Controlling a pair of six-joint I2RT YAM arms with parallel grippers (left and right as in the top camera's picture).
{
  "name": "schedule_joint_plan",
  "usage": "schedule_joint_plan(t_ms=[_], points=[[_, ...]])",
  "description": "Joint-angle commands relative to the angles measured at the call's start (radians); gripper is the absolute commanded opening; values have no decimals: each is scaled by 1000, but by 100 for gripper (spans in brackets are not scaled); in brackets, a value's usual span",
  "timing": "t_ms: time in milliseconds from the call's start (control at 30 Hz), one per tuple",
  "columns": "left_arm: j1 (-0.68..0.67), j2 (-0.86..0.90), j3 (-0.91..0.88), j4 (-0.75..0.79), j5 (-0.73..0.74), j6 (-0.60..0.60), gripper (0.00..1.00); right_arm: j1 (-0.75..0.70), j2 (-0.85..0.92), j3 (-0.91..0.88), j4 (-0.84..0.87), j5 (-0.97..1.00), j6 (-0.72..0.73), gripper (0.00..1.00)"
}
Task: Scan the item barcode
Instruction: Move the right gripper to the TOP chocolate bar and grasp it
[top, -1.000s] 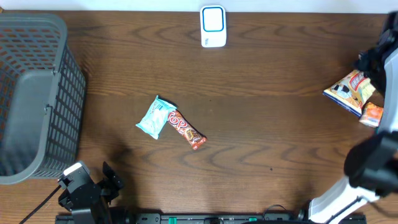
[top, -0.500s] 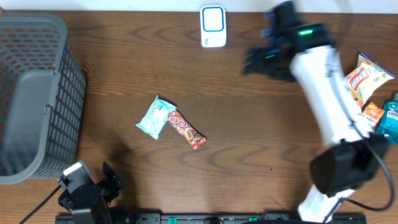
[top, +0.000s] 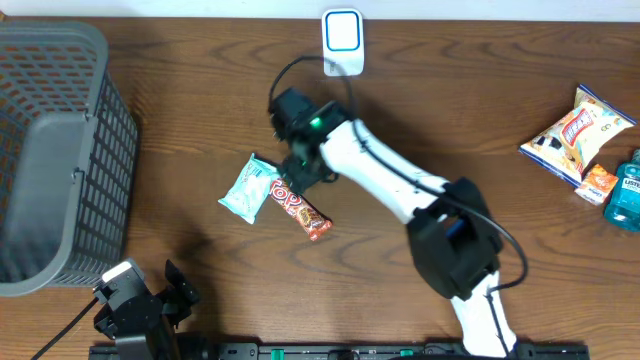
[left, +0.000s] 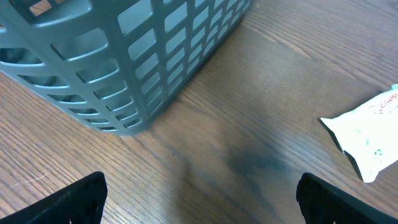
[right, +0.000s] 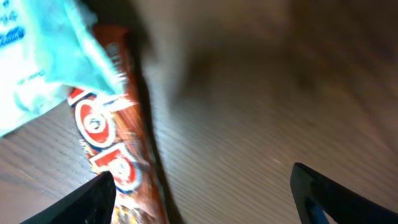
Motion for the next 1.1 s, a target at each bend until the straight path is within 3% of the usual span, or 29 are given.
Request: schedule_joint_plan(t_ms=[0, 200, 467, 567, 600, 767, 967, 1067], points=[[2, -1, 10, 0, -9, -9, 97, 62, -4, 3, 21, 25, -74, 83], [2, -1, 10, 0, -9, -9, 97, 129, 0, -3, 26, 43, -74, 80], [2, -1, 10, 0, -9, -9, 97, 158, 0, -118, 130, 150, -97, 64], [2, -1, 10, 0, -9, -9, 97, 158, 0, -179, 184, 163, -96, 50], [2, -1, 10, 0, -9, -9, 97, 158, 0, -192, 190, 163, -96, 37], [2, -1, 10, 0, -9, -9, 98, 163, 0, -262, 234, 211, -96, 25], [2, -1, 10, 0, -9, -9, 97, 163, 0, -278, 247, 210, -95, 1], [2, -1, 10, 0, -9, -9, 97, 144, -5, -230, 178, 54, -80, 1]])
